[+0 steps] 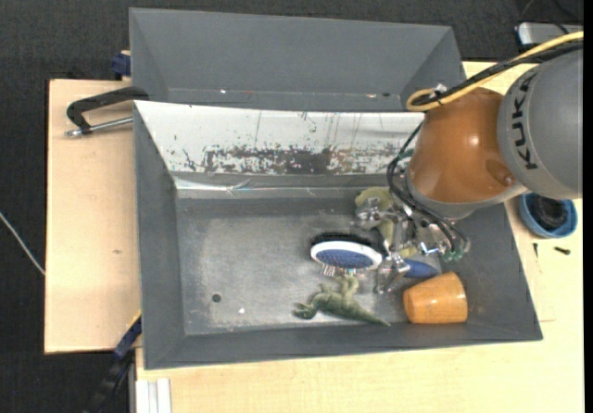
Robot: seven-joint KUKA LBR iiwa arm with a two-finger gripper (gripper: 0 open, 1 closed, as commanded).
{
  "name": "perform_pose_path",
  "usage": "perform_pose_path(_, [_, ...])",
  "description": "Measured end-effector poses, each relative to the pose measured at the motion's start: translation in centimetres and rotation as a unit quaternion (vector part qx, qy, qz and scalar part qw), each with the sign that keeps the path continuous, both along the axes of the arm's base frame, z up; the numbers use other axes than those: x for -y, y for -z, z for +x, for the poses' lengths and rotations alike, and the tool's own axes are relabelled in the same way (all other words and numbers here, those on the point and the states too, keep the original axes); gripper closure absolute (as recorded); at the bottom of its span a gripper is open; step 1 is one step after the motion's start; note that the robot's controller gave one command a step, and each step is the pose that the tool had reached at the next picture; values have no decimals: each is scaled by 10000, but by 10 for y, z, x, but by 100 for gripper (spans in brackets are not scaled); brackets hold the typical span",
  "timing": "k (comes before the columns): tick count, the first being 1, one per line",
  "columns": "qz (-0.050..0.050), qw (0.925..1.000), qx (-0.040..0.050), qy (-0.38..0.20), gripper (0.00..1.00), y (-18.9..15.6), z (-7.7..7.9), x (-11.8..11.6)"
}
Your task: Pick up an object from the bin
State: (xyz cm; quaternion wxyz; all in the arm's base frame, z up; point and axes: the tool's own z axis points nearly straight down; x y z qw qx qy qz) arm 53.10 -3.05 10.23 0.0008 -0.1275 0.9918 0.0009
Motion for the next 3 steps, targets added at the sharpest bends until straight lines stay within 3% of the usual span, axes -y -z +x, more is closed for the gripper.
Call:
perform_pose_path(1, [-2, 9996, 14, 297, 0, -2, 0, 1])
perform_pose_path(2, [1, 9976, 2, 699, 0, 31, 10, -4])
perform_pose_path(3, [-5, 9976, 4, 699, 0, 30, 11, -4])
